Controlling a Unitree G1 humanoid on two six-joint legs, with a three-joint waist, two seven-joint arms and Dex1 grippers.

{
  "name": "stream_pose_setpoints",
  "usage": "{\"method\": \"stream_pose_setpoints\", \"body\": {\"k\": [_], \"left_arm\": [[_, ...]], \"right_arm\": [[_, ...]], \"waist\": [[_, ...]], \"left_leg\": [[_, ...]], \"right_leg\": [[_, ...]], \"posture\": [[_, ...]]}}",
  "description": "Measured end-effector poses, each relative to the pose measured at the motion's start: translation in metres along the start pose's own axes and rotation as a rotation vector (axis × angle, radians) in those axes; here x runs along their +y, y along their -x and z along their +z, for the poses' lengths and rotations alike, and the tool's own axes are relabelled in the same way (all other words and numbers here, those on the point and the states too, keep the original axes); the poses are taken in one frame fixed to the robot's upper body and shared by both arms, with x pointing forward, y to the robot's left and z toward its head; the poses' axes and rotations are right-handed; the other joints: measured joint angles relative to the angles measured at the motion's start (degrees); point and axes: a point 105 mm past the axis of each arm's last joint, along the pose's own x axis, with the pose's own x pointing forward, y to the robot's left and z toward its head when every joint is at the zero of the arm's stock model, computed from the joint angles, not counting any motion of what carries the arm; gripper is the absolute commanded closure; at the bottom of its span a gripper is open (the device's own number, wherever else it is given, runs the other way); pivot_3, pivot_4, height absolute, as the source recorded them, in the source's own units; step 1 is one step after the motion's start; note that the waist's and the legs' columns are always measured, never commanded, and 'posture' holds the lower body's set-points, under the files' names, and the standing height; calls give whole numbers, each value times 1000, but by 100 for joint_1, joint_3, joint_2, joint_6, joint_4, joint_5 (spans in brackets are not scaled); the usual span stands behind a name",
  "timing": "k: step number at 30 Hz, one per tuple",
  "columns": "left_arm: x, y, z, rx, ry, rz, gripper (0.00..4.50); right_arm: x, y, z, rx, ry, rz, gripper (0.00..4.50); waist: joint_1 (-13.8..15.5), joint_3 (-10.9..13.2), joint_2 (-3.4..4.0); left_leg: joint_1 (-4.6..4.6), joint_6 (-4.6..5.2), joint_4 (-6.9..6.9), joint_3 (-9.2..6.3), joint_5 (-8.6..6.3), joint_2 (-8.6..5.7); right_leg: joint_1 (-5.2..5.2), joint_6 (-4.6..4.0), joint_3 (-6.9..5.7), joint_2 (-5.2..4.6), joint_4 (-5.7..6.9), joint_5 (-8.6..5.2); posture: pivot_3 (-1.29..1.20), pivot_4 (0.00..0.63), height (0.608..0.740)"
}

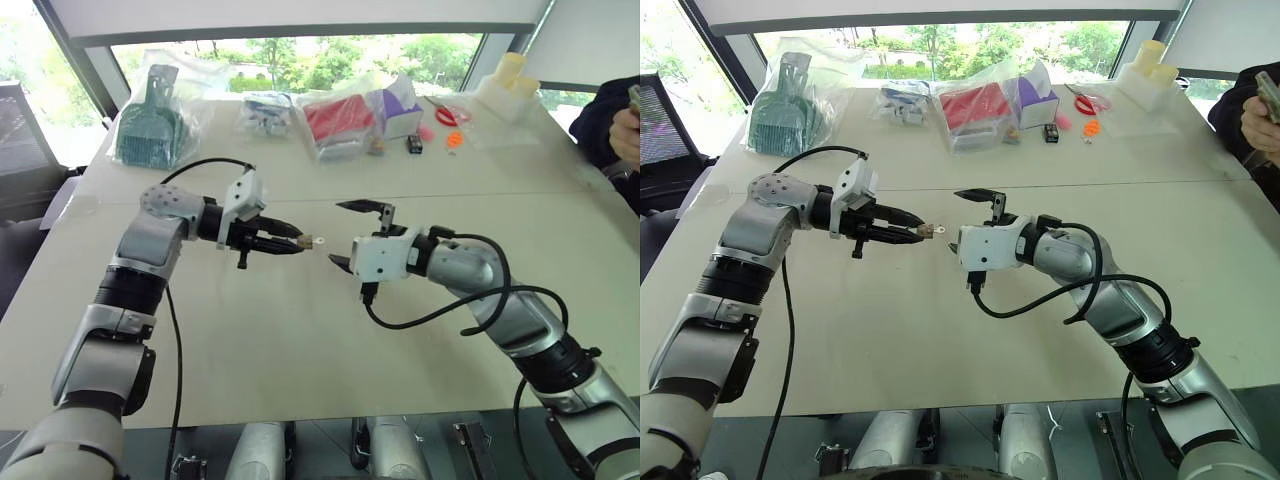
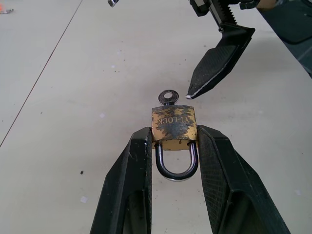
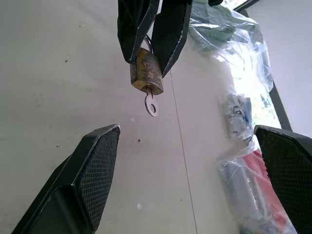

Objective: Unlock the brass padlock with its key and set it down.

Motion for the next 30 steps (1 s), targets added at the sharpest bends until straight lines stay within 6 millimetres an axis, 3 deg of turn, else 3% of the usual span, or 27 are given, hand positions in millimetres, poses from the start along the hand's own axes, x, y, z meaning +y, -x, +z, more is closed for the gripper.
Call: {"method": "stream_pose_setpoints", "body": {"k": [4, 6, 8, 14, 23, 30], "left_arm": [[0, -3, 1, -11, 1, -3, 3750], [0, -4, 2, -16, 1, -2, 3750], [0, -5, 2, -20, 1, -1, 3750], [3, -3, 7, -40, -9, 17, 3750], [3, -2, 9, -41, -46, 24, 3750], [0, -7, 8, 31, -323, 45, 3750]], "right_arm": [[1, -4, 4, -22, 25, -5, 0], [0, -6, 5, -31, 27, -8, 540], [-1, -7, 5, -33, 42, -11, 1295], [3, -12, 2, -33, 73, 13, 4306], [4, -15, 3, -37, 51, 37, 4411], [3, -16, -2, -8, -308, 183, 4411]], "waist": [[-1, 0, 0], [-3, 0, 0], [-2, 0, 0], [-6, 0, 0], [-4, 0, 0], [2, 0, 1]], "left_leg": [[0, 0, 0, 0, 0, 0], [0, 0, 0, -1, 0, 0], [0, -1, 0, 0, 1, 0], [0, -1, 0, 0, 1, -1], [1, -3, 0, 0, 2, -2], [2, -3, 1, 0, 2, 3]], "right_leg": [[0, 0, 0, 0, 1, 0], [0, 0, 0, 0, 2, 0], [0, 0, 0, 0, 2, 0], [0, 0, 0, 0, 2, 0], [0, 0, 1, 0, 3, 0], [1, -2, 0, 0, 5, 1]], "posture": [[0, 150, 740], [0, 150, 740], [0, 150, 740], [0, 150, 740], [0, 150, 740], [0, 150, 740]]}}
